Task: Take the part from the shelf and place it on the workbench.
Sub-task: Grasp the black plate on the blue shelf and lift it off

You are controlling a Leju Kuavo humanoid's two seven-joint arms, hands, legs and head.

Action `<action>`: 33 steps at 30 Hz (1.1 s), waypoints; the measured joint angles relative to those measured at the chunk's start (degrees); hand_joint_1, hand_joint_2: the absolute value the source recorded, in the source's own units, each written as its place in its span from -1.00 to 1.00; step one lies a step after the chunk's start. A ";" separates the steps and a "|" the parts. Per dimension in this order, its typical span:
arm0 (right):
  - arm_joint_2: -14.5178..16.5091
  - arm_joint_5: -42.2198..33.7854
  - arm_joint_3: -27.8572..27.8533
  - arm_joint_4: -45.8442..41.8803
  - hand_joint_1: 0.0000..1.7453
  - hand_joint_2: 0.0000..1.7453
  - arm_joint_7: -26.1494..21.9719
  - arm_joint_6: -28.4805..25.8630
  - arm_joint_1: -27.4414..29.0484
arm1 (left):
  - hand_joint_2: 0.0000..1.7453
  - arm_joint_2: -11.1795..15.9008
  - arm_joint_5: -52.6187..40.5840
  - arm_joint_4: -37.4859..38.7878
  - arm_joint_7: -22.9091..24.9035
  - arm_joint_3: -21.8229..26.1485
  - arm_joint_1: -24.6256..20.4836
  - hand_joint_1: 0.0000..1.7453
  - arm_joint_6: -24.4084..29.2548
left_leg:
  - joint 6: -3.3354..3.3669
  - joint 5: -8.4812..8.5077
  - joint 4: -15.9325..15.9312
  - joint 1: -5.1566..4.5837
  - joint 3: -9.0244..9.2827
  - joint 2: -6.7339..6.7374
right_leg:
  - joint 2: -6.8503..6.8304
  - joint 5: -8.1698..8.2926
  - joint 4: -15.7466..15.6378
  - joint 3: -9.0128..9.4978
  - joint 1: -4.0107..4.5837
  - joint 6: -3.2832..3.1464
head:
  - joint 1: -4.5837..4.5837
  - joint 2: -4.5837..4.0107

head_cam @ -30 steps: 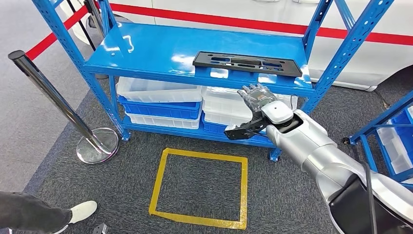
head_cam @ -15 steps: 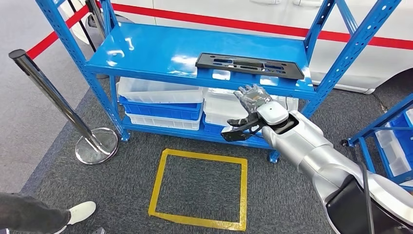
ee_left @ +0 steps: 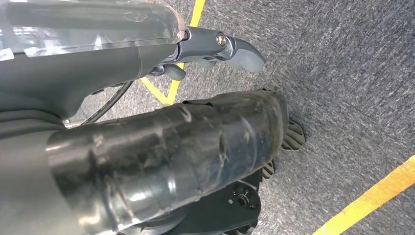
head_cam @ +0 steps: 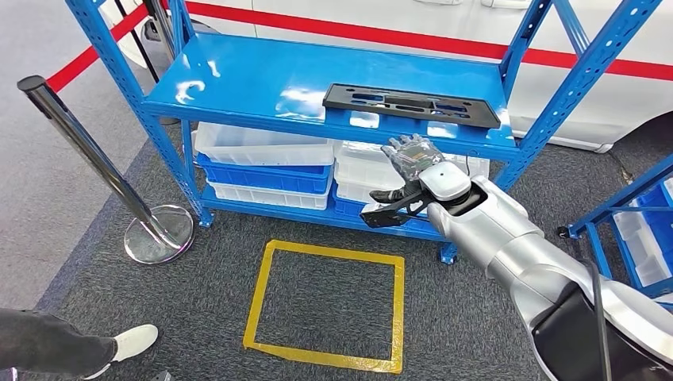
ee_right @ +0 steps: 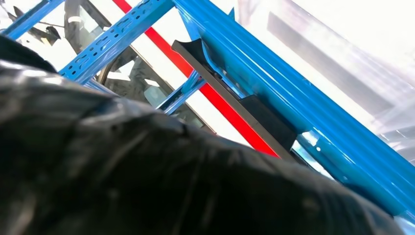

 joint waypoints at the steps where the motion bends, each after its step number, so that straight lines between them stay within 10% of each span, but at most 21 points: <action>1: 0.01 0.00 0.05 0.00 -1.00 -1.00 0.01 0.00 0.00 | -1.00 0.00 0.00 0.00 0.00 0.01 0.00 -1.00 0.00 | 0.00 0.00 0.00 0.00 0.00 0.00 | 0.00 0.00 0.00 -0.01 0.00 0.01 | -0.01 0.00; 18: 0.16 -0.14 0.19 0.00 -1.00 -1.00 0.11 0.29 0.00 | -1.00 -0.72 -3.58 -1.07 1.41 2.17 -0.02 -1.00 -0.90 | 0.00 -0.01 0.02 0.08 0.01 0.03 | 0.01 -0.08 0.15 -0.09 0.08 0.20 | -0.01 0.00; 28: 1.39 -2.11 0.16 -0.09 -1.00 -1.00 -0.11 2.20 -0.19 | -1.00 -1.97 -6.44 -4.03 2.77 4.77 0.20 -1.00 -0.94 | 0.98 -0.61 -0.11 0.05 0.03 -0.23 | 0.00 0.01 1.03 -0.34 -0.34 2.01 | -0.01 -0.01; 33: 1.52 -4.74 -0.66 -0.13 -1.00 -1.00 0.04 4.03 -0.72 | -1.00 -2.97 -8.28 -5.48 3.26 6.90 0.32 -1.00 -1.57 | 1.95 -1.78 -0.63 0.13 2.09 -0.64 | 0.86 -4.21 15.22 -9.64 -0.54 2.37 | 0.31 0.00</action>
